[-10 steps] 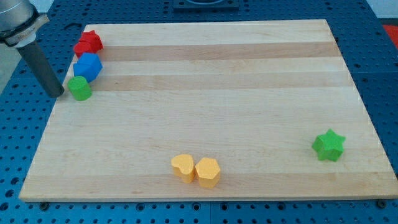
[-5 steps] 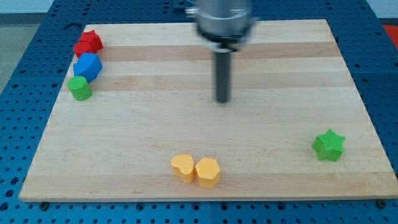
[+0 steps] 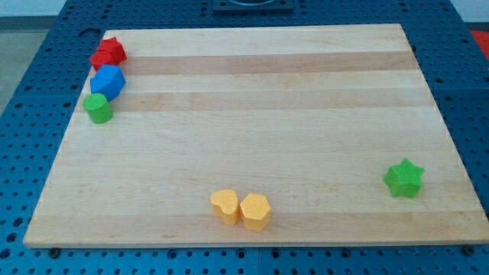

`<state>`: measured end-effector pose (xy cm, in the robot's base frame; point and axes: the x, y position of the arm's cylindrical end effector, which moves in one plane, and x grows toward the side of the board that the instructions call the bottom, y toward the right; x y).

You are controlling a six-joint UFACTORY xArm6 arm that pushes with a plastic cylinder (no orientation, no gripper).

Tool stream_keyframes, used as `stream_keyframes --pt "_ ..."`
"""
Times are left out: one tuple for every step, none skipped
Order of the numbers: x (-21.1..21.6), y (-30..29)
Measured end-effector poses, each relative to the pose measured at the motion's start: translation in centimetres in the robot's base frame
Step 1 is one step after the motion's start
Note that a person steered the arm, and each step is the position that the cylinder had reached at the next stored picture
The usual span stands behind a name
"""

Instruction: Move green star towards the left side of the board

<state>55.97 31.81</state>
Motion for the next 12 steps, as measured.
stream_keyframes --pt "-1.0 -4.5" --pt "-2.4 -10.9" --pt "-3.0 -18.4" --pt "-3.0 -19.4" --pt "-2.5 -14.9" --pt "-0.2 -14.2" --pt "2.6 -15.4" --pt "2.7 -19.9" --pt "1.1 -24.8" --pt "0.0 -27.5" --pt "2.5 -25.2" --pt "5.7 -18.9"
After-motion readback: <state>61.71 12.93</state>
